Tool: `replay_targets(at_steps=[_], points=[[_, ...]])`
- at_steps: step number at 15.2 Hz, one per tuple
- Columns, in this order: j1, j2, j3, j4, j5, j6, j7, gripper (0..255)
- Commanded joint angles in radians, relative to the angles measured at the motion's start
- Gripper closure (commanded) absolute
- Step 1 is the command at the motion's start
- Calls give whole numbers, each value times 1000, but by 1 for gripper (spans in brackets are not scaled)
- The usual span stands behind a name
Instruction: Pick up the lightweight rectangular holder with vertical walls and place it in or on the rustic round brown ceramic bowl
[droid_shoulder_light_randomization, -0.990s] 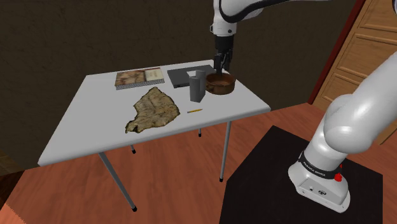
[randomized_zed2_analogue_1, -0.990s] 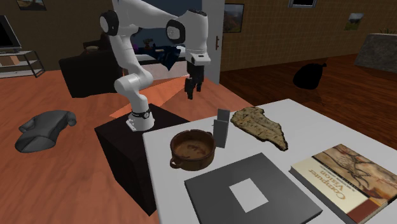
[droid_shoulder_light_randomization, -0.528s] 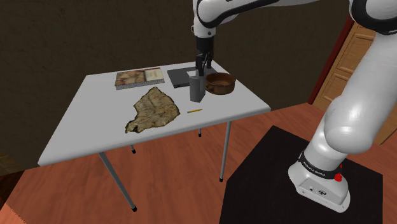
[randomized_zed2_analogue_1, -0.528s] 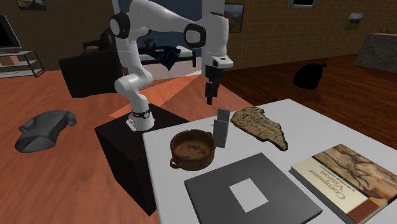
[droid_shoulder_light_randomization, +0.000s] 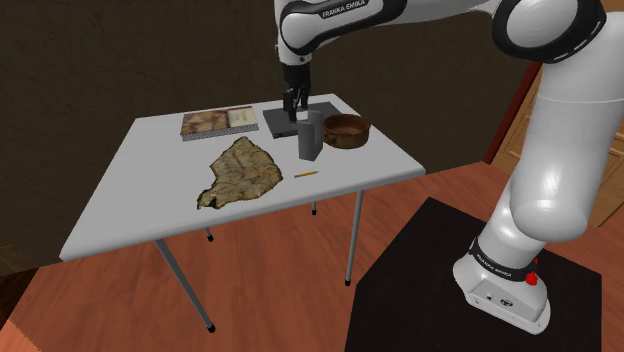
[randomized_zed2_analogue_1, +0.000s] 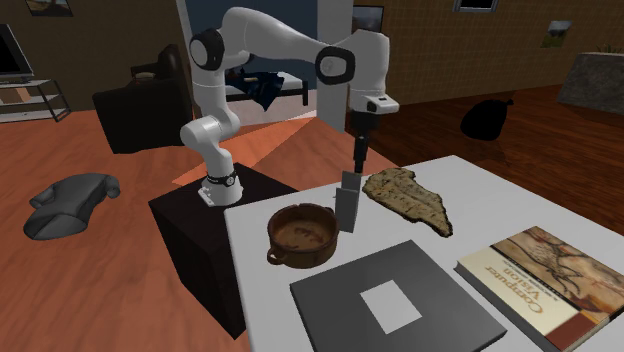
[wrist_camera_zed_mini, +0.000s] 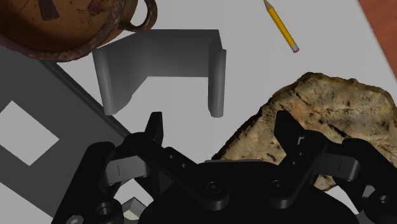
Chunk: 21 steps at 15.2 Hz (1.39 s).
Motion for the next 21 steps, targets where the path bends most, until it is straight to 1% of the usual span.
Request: replay_targets(at_steps=[1,5,13,14,21], points=[[0,9,0,-14,-2,24,1,0],[-2,21,-2,-59,-4,81,2,0],[-2,21,-2,-59,-4,81,2,0],[-2,21,-2,-59,-4,81,2,255],[-2,19,-2,-59,-4,80,3,255]])
